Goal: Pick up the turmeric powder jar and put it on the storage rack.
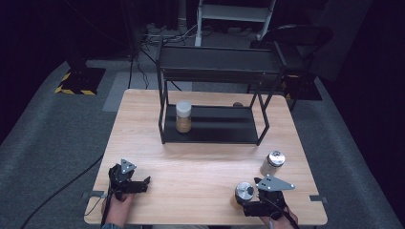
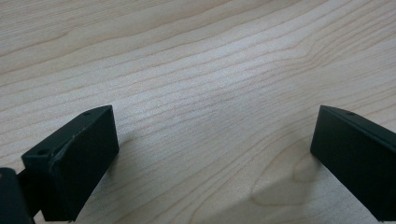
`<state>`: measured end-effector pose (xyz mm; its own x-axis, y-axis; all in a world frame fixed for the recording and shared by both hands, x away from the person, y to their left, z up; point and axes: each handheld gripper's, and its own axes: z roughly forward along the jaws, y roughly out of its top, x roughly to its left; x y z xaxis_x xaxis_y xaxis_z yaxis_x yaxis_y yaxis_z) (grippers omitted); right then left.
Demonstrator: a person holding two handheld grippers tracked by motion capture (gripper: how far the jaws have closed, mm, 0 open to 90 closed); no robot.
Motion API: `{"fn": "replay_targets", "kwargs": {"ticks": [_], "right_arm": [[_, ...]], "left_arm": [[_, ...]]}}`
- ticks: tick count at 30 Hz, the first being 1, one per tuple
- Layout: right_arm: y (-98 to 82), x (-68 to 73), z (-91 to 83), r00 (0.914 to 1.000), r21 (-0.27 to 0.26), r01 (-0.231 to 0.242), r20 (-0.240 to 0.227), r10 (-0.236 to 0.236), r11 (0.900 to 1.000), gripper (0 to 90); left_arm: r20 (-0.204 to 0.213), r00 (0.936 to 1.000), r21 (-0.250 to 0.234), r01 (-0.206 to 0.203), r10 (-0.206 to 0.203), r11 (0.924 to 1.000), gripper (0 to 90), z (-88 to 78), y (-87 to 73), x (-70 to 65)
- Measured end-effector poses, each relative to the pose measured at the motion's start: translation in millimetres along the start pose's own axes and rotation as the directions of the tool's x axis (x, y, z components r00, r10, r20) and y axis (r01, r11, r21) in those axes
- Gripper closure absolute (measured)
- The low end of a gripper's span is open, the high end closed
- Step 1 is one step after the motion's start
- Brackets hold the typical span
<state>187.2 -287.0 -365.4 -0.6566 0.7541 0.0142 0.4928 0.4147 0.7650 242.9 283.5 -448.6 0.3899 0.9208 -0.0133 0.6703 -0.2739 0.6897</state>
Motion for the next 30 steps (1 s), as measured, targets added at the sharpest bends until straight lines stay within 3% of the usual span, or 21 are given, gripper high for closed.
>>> {"fn": "replay_targets", "kwargs": {"ticks": [12,21,30], "right_arm": [[8.0,-0.3,20.2,0.9997,0.081,0.02,-0.013,-0.019,0.997,16.7],[19.6,-0.9,32.9,0.9985,0.161,0.05,-0.029,-0.046,0.986,28.5],[24.2,-2.7,33.6,0.9978,0.178,0.063,-0.033,-0.058,0.982,31.1]], "left_arm": [[0.0,1.0,0.0,0.0,0.0,1.0,0.8,0.0,0.0,0.0],[-0.001,1.0,-0.001,0.0,0.0,1.0,0.8,0.5,0.4,0.1],[-0.001,1.0,-0.001,0.0,0.0,1.0,0.8,0.6,0.5,0.0]]}}
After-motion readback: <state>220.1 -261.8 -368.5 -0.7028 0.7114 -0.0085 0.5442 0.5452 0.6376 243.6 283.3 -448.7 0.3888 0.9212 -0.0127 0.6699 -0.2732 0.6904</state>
